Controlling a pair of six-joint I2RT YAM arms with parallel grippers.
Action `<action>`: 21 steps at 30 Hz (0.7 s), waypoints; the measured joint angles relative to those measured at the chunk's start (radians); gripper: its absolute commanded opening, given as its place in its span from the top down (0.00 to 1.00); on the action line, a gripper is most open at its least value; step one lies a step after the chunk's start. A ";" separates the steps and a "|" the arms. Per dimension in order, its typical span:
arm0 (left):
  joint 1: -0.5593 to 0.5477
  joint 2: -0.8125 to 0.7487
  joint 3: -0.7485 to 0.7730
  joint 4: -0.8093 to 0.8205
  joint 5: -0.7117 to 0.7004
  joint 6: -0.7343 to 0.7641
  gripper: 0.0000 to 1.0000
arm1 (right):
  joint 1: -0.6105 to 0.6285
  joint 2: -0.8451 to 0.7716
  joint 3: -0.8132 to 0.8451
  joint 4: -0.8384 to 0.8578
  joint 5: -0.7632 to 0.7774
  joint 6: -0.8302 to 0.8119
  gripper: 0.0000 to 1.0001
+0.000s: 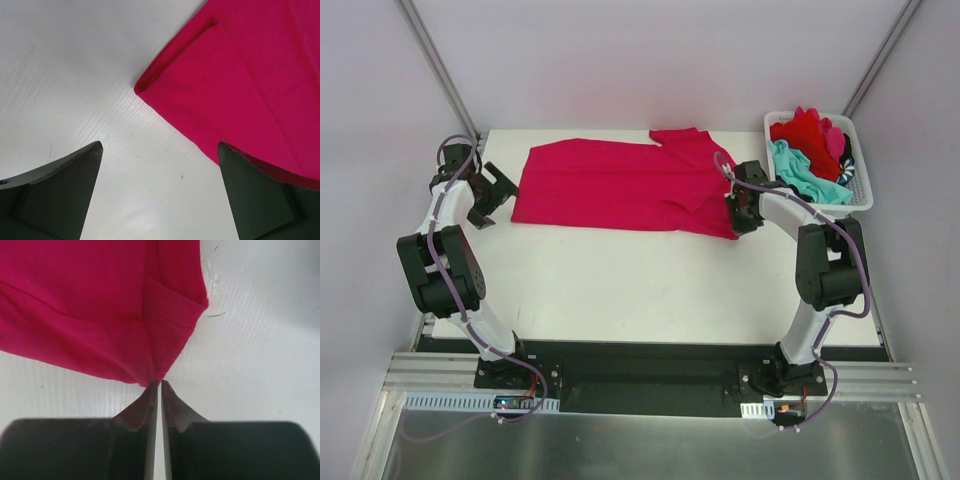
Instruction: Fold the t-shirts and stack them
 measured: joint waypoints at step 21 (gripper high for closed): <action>0.006 0.016 0.010 0.003 0.001 0.019 0.01 | -0.073 -0.042 -0.001 -0.002 -0.186 -0.031 0.52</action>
